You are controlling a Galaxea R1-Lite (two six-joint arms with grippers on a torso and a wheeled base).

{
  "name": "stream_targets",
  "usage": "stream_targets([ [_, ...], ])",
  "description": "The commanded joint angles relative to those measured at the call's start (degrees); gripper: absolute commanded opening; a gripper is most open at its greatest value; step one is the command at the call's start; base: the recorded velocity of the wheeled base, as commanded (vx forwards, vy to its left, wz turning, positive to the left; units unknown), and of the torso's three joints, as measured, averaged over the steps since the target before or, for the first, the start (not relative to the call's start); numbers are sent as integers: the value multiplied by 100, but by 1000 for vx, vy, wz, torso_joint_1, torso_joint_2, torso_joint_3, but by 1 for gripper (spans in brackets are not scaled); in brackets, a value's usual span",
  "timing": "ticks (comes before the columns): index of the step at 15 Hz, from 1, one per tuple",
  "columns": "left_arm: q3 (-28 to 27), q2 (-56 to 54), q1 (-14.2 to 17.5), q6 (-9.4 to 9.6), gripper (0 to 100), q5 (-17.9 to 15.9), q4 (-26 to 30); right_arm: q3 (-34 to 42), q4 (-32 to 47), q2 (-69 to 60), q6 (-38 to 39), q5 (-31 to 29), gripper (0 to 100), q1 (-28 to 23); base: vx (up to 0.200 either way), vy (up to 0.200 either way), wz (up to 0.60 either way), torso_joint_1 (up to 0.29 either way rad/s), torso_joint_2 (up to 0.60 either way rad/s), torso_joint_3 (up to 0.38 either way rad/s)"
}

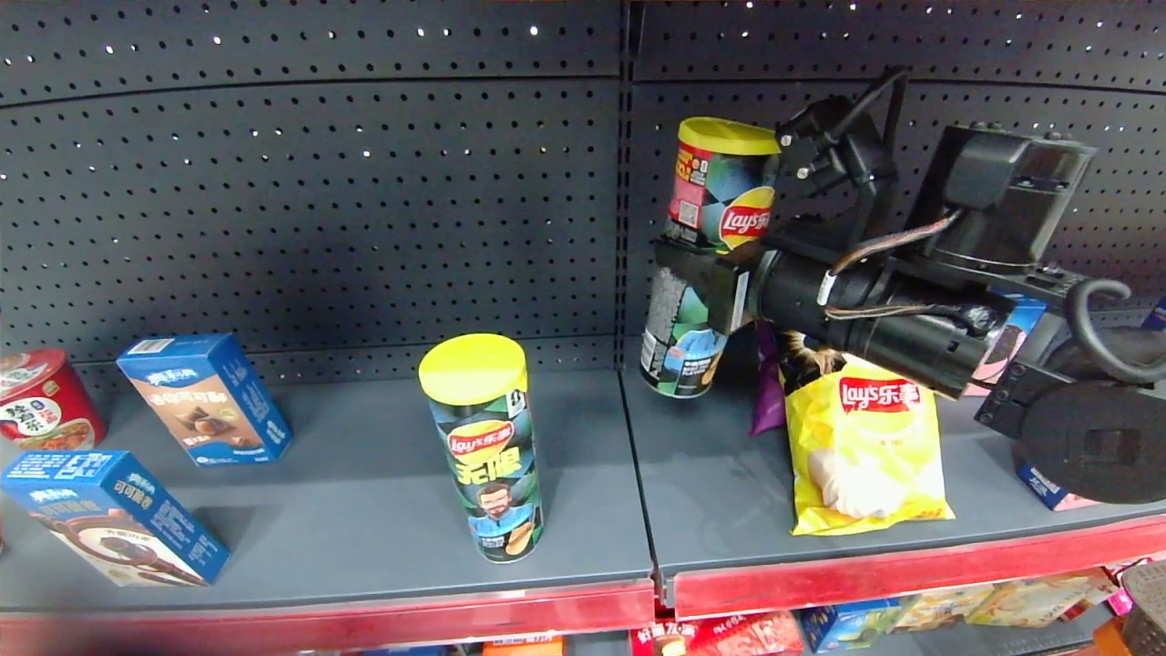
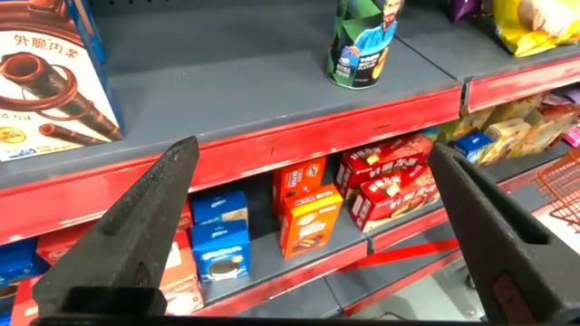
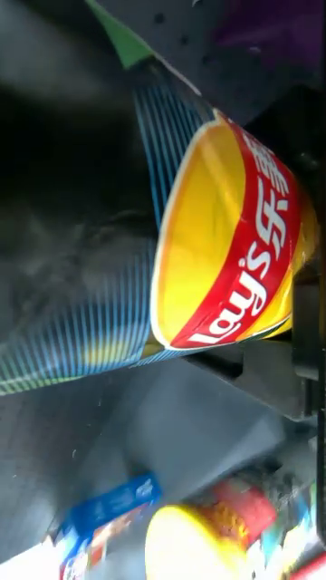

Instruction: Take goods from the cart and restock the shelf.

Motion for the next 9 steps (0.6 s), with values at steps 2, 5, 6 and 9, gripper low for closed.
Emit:
stream_targets([
  [2, 0, 35, -3, -4, 100, -5, -8, 66, 16, 134, -15, -366, 0, 8, 0, 0, 0, 0, 0, 0],
  [5, 0, 26, 6, 14, 100, 4, 0, 189, 25, 99, -6, -366, 0, 87, 0, 0, 0, 0, 0, 0],
  [6, 0, 26, 6, 23, 100, 30, 0, 154, 25, 116, -6, -366, 0, 87, 0, 0, 0, 0, 0, 0],
  [9, 0, 26, 6, 23, 100, 135, -8, 215, -19, 116, 11, -146, 0, 61, 0, 0, 0, 0, 0, 0],
])
